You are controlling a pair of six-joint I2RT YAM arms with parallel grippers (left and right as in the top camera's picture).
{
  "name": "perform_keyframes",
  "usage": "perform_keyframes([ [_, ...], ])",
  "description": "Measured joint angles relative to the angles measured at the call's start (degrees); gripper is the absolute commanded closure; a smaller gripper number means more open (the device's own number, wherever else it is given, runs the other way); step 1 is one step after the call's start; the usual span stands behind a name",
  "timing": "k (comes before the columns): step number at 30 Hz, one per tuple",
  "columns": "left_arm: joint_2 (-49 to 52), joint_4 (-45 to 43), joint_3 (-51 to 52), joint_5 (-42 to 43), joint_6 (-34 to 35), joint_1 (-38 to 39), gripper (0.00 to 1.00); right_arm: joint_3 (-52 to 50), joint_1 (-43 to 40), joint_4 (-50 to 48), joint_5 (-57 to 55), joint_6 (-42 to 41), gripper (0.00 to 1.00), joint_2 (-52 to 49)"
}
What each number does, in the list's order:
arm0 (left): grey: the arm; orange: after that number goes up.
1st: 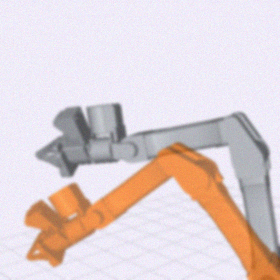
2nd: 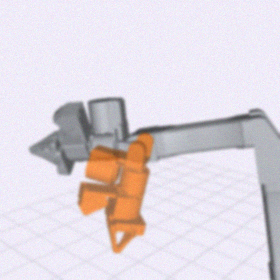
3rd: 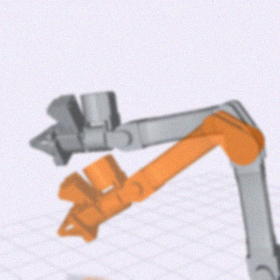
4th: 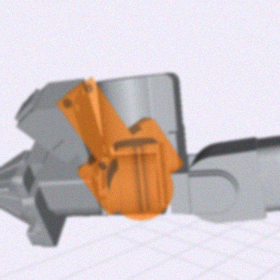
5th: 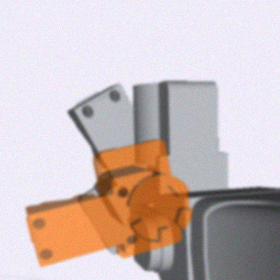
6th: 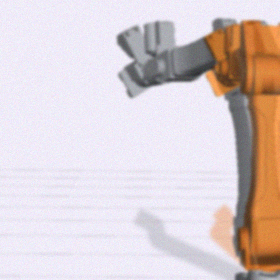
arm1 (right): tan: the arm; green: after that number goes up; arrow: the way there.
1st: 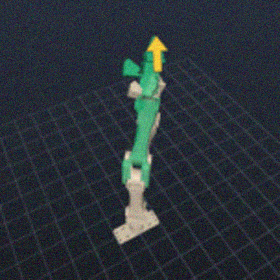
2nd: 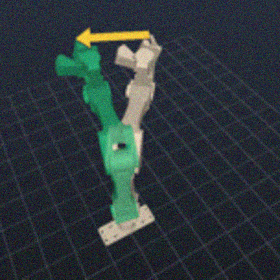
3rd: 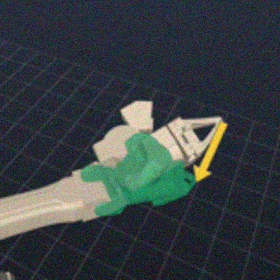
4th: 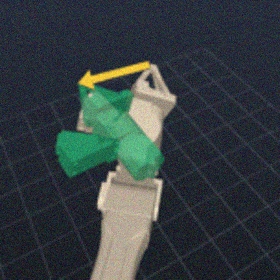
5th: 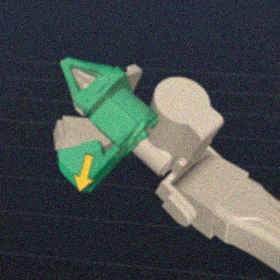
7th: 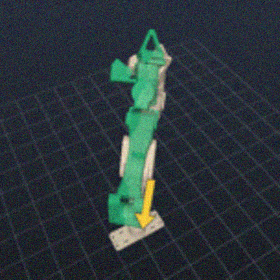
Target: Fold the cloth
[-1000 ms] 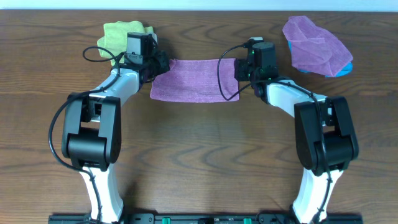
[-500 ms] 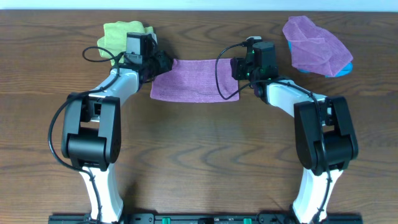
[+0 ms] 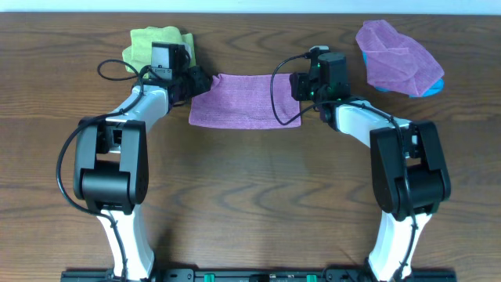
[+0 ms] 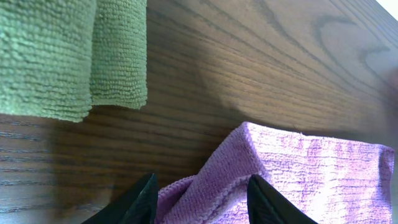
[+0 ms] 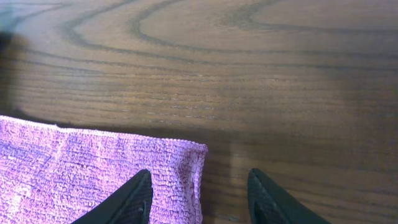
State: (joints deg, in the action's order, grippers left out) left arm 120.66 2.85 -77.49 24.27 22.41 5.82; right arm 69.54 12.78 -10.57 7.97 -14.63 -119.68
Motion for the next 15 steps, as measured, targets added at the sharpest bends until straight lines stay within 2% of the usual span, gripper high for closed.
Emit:
perform_keyframes([
  [15,0.0,1.27,-0.02,3.23,-1.66,0.0,0.52,0.0,0.0,-1.25,0.26,-1.73,0.53,-1.6],
])
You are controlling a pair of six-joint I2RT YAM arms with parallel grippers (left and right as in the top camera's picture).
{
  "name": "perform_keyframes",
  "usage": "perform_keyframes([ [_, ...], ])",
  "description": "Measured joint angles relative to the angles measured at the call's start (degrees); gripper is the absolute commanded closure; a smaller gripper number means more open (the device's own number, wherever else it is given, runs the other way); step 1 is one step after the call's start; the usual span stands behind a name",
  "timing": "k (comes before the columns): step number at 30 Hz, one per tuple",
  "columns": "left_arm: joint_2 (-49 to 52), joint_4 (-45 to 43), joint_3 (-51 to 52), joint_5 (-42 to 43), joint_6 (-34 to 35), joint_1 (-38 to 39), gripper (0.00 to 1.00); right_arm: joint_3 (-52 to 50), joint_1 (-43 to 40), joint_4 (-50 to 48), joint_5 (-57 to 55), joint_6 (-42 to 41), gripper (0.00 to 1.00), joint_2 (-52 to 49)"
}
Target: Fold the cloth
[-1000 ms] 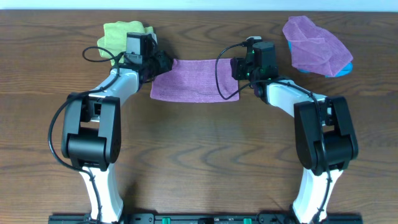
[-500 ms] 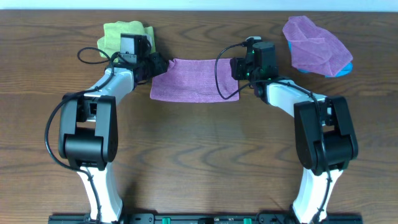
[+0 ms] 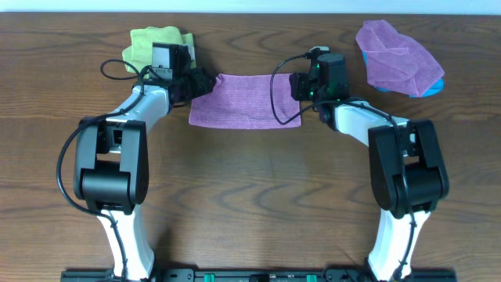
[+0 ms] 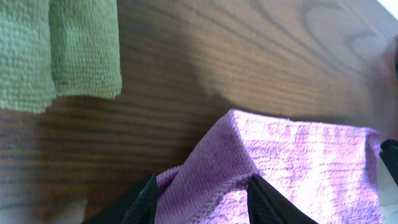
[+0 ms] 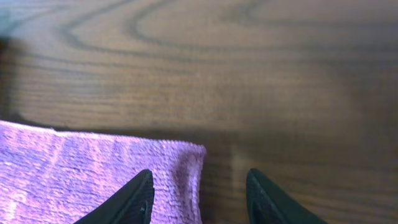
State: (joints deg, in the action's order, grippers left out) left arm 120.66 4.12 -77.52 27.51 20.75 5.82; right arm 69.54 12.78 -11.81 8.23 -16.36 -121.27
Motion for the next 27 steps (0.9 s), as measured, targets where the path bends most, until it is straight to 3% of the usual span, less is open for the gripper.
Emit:
perform_keyframes([
  [7,0.0,1.81,0.0,1.18,-1.77,0.0,0.53,0.02,0.0,-0.39,0.98,-1.25,0.62,-1.27],
  [12,0.0,1.92,0.0,2.16,-2.38,0.0,0.84,0.02,0.0,-0.92,1.2,-1.88,0.72,-1.27],
  [15,0.0,1.9,-0.04,2.64,-2.93,0.0,0.94,0.02,0.04,-1.01,1.25,-2.4,0.87,-1.27],
  [17,0.0,1.9,-0.04,2.75,-3.02,0.0,0.94,0.02,0.11,-1.25,1.27,-2.43,0.99,-1.27],
  [27,-0.02,3.69,-0.11,4.7,-3.58,-1.77,0.94,0.07,0.31,1.36,3.02,-2.71,0.99,-1.27],
])
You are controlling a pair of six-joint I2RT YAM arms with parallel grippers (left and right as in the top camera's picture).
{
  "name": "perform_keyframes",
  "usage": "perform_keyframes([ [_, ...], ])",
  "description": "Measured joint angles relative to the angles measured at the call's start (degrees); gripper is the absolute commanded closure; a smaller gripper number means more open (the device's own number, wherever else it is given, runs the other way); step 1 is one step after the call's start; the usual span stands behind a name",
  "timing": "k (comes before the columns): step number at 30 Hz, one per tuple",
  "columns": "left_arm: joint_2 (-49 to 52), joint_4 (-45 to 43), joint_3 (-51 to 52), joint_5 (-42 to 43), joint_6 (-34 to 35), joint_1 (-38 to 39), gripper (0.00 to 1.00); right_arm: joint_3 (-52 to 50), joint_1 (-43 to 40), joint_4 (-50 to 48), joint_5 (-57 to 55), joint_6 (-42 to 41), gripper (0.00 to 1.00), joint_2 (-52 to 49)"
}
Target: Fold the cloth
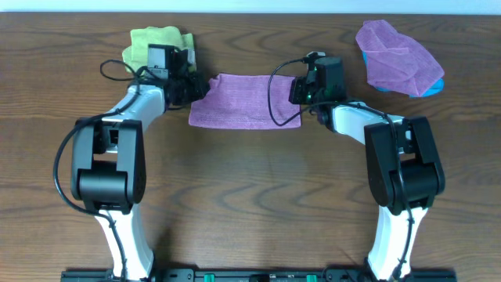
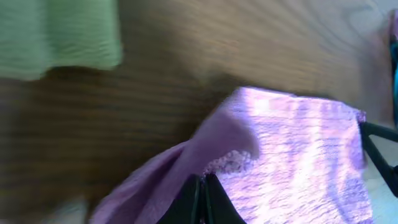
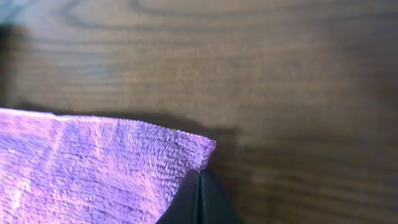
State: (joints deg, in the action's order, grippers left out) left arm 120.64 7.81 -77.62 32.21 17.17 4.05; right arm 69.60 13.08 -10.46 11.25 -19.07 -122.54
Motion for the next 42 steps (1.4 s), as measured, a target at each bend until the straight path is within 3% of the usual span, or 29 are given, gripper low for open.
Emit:
perform_keyframes([
  [9,-1.07,8.92,-0.09,0.85,-4.07,-4.2,0.94,0.0,0.02,8.07,0.79,0.0,0.99,3.28],
  [16,-1.18,11.28,-0.09,0.92,-5.27,-4.13,0.94,0.0,0.02,11.39,0.81,0.22,0.99,6.95],
  [26,-1.75,15.96,-0.11,1.46,-6.67,-4.17,0.94,0.07,0.83,23.37,0.96,0.44,0.99,9.77],
  [33,-1.95,21.81,-0.15,-1.44,-8.5,-4.22,0.94,0.07,3.56,26.1,0.46,0.46,0.99,9.77],
  [42,-2.21,21.49,-0.15,-5.22,-9.75,-4.22,0.94,0.07,5.16,26.01,-6.8,0.68,0.99,9.77],
])
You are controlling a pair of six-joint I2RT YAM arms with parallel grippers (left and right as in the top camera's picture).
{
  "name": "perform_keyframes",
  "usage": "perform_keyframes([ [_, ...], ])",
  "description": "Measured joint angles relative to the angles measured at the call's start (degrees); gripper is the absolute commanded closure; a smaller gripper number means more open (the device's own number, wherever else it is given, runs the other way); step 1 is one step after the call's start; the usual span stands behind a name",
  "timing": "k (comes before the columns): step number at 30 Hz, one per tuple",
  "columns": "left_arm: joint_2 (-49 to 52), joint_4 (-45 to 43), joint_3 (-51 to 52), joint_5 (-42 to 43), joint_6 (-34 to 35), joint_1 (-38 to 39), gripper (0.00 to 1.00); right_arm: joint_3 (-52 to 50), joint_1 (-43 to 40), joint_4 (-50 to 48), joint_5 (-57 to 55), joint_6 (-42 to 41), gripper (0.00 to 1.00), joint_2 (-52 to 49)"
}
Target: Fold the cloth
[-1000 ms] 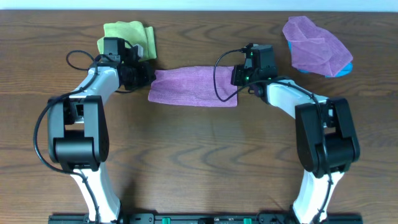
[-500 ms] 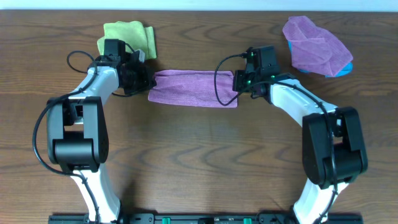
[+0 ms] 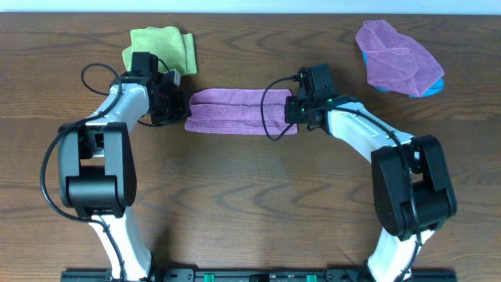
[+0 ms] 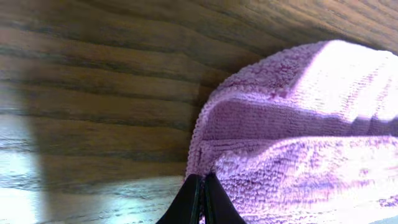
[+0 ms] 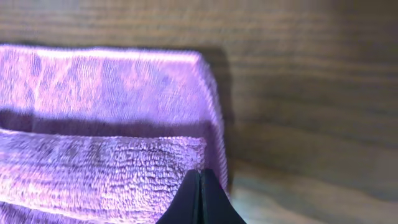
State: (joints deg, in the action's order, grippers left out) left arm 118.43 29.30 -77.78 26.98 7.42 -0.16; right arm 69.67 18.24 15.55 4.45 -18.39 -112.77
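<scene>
The purple cloth [image 3: 239,110] lies on the table as a narrow band, its far edge doubled over toward the front. My left gripper [image 3: 178,112] is shut on the cloth's left end [image 4: 261,137], pinching the upper layer. My right gripper [image 3: 293,112] is shut on the right end [image 5: 124,155], the folded-over edge lying across the lower layer. In both wrist views the fingertips meet with cloth between them.
A folded green cloth [image 3: 160,45] lies at the back left, just behind my left arm. A crumpled purple cloth [image 3: 395,56] sits over something blue [image 3: 433,88] at the back right. The brown wooden table [image 3: 250,196] extends in front.
Both grippers, shut on the cloth's far corners, have moved toward the front. The far edge now lies folded over the near part, and the cloth is a narrower band.
The cloth lay flat with both grippers open at its far corners. They stayed open around those corners, then were shut on them. Now the corners are carried forward and the cloth is doubled over lengthwise.
</scene>
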Motion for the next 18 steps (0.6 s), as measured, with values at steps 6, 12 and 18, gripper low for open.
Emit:
perform_keyframes([
  [6,-0.04,-4.81,0.0,-0.46,0.07,-0.04,0.94,0.0,0.0,-7.08,-2.23,1.25,0.99,0.0],
  [12,-0.04,-8.24,0.0,-0.46,0.26,-0.07,0.94,0.0,0.0,-9.05,-3.02,1.81,0.99,-1.64],
  [18,-0.04,-9.86,0.0,-1.01,0.26,-0.07,0.94,0.0,0.02,-10.29,-3.08,2.12,0.99,-5.27],
])
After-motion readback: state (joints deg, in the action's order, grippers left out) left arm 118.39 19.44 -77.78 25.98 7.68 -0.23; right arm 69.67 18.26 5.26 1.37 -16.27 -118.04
